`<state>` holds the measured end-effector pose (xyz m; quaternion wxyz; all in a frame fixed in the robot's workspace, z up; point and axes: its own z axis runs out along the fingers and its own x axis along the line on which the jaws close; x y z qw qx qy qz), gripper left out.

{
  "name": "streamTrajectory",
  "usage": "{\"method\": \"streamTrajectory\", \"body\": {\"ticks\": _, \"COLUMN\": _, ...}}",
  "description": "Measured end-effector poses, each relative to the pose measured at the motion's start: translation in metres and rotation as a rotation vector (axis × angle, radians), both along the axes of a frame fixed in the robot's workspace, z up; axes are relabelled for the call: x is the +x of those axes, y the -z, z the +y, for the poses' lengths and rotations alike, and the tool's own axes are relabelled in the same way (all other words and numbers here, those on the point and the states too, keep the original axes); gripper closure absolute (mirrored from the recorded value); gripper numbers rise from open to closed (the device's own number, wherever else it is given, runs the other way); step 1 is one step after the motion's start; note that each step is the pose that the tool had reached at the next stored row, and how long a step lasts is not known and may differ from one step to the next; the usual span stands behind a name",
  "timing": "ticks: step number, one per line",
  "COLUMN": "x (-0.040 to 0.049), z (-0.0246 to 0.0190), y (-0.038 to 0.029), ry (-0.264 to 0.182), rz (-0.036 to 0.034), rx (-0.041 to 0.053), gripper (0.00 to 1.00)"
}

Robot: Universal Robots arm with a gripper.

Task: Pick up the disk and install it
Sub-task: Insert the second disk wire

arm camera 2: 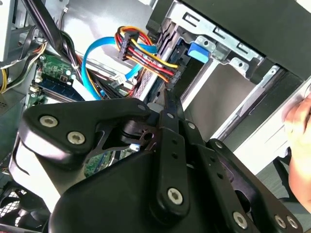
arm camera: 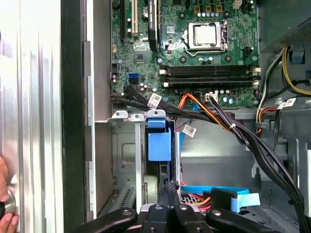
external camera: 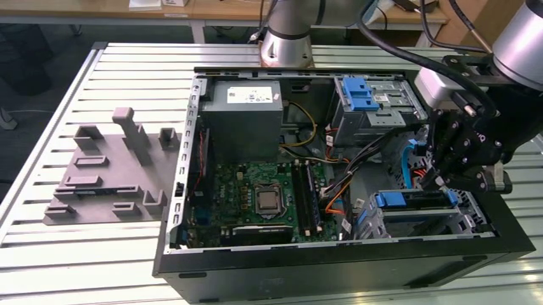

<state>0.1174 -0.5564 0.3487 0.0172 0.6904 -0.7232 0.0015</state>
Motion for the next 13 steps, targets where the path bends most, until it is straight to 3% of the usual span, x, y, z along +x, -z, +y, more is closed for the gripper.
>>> {"method": "streamTrajectory", "body": {"ticks": 3, "x": -0.0004, "z": 0.0000, "y": -0.0024, "ry": 0.000, "rz": -0.0003, "rx": -0.0003, "gripper": 0.89}}
{"method": "streamTrajectory", "body": {"ticks": 13, "x": -0.0016, "z": 0.0009, "y": -0.0296, "ry": 0.000, "rz": -0.0003, "rx": 0.0000, "gripper": 0.89}}
